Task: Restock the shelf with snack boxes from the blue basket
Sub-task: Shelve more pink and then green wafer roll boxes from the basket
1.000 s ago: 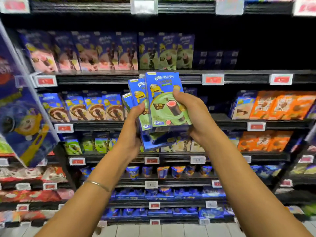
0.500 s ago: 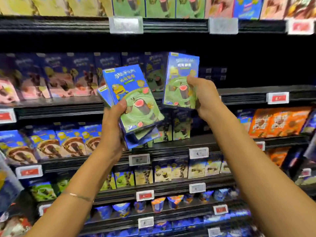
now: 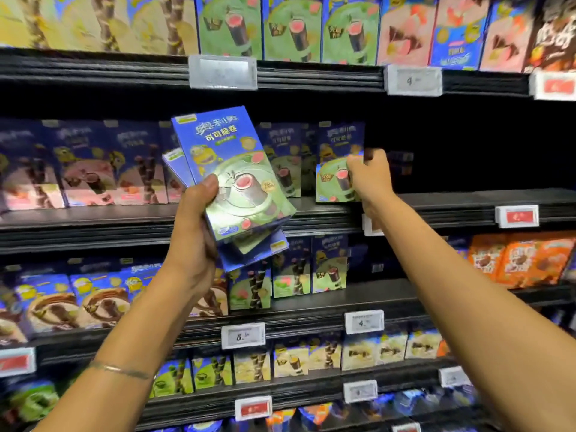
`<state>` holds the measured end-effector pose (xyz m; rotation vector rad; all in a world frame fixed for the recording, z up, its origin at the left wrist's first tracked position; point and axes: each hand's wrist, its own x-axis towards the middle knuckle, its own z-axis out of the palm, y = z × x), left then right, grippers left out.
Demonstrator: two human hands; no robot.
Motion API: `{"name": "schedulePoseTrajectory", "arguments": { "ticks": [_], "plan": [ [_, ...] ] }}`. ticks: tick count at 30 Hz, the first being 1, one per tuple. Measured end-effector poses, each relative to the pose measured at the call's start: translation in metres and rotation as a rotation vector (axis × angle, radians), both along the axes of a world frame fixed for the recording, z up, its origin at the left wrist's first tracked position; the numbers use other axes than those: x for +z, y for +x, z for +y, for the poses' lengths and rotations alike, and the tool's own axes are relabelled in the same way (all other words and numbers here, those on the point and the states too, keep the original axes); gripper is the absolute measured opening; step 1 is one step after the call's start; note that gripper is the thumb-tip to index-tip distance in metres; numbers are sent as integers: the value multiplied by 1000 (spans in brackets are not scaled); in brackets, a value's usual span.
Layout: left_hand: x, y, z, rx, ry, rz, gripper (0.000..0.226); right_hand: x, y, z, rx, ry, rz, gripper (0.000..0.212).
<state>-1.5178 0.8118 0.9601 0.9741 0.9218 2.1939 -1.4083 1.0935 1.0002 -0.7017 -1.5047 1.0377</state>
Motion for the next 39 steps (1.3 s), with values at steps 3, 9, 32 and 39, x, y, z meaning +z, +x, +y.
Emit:
{"name": "schedulePoseTrajectory", "arguments": {
  "ticks": [3, 9, 32, 39],
  "plan": [
    [4, 8, 8, 19, -6, 6, 35, -1, -7, 18, -37, 72, -145, 18],
    [12, 16, 21, 99, -11, 30, 42, 0, -13, 34, -125, 55, -249, 27],
    [21, 8, 36, 125, -20, 120, 33, 3, -27, 38, -21, 9, -307, 15],
    [19, 7, 36, 114, -24, 122, 33, 1, -19, 24, 39, -13, -229, 22]
  ]
}}
